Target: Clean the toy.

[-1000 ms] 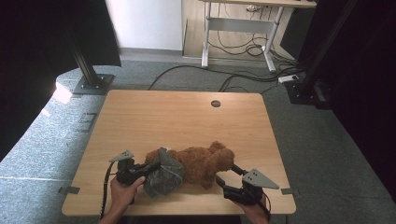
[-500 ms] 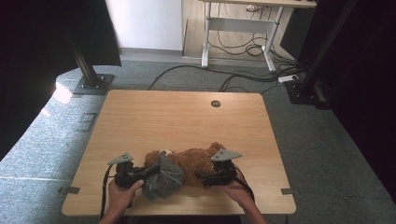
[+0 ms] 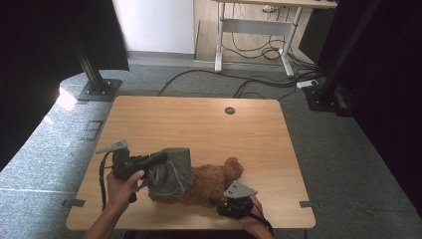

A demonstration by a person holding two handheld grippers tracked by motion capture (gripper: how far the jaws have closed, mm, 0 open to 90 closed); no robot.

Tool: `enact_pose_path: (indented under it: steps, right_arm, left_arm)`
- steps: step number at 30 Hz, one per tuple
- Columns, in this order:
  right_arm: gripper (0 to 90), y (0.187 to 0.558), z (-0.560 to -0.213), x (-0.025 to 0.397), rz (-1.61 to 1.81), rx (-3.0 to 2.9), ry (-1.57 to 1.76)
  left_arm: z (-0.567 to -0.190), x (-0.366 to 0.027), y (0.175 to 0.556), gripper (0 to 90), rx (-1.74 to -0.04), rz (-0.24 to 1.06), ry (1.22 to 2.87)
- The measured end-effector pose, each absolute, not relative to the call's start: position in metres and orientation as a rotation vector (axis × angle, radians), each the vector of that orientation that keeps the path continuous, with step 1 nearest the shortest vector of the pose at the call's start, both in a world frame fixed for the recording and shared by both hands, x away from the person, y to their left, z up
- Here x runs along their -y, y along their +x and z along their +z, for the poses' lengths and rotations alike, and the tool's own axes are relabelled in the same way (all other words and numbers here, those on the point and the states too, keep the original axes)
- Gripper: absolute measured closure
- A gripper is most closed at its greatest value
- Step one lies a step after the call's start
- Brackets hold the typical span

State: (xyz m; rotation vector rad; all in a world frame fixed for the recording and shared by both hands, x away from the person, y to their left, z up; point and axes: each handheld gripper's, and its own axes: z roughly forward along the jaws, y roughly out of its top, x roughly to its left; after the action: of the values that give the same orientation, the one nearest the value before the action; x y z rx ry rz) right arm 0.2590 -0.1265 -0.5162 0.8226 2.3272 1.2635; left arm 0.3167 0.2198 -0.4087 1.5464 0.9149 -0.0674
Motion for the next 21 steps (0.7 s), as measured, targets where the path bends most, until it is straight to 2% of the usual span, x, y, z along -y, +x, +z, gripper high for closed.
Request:
enact_pose_path:
  steps: [2,3,7,10,11,14,17,21]
  right_arm:
    - [43.0,0.257,-0.519,0.125,1.262,-2.317,0.82]
    - [43.0,0.256,-0.519,0.123,1.256,-2.315,0.816]
    - [42.9,0.253,-0.52,0.118,1.229,-2.304,0.796]
    - [43.0,0.249,-0.523,0.118,1.217,-2.306,0.786]
    - [43.2,0.249,-0.524,0.119,1.214,-2.305,0.787]
    - [44.1,0.247,-0.527,0.119,1.199,-2.308,0.796]
    - [46.0,0.247,-0.531,0.116,1.149,-2.288,0.811]
    - [47.3,0.251,-0.533,0.114,1.125,-2.284,0.833]
  left_arm:
    - [-0.407,-0.215,0.319,79.2,-0.91,-0.074,1.554]
    - [-0.409,-0.192,0.325,79.1,-0.895,-0.088,1.611]
    - [-0.431,-0.15,0.327,78.9,-0.897,-0.14,1.736]
    - [-0.444,-0.139,0.326,78.8,-0.913,-0.153,1.78]
    - [-0.453,-0.137,0.323,79.0,-0.929,-0.122,1.825]
    - [-0.46,-0.142,0.32,79.4,-0.944,-0.106,1.832]
    - [-0.463,-0.167,0.311,79.2,-0.974,-0.019,1.827]
    - [-0.471,-0.198,0.311,78.7,-1.048,-0.036,1.734]
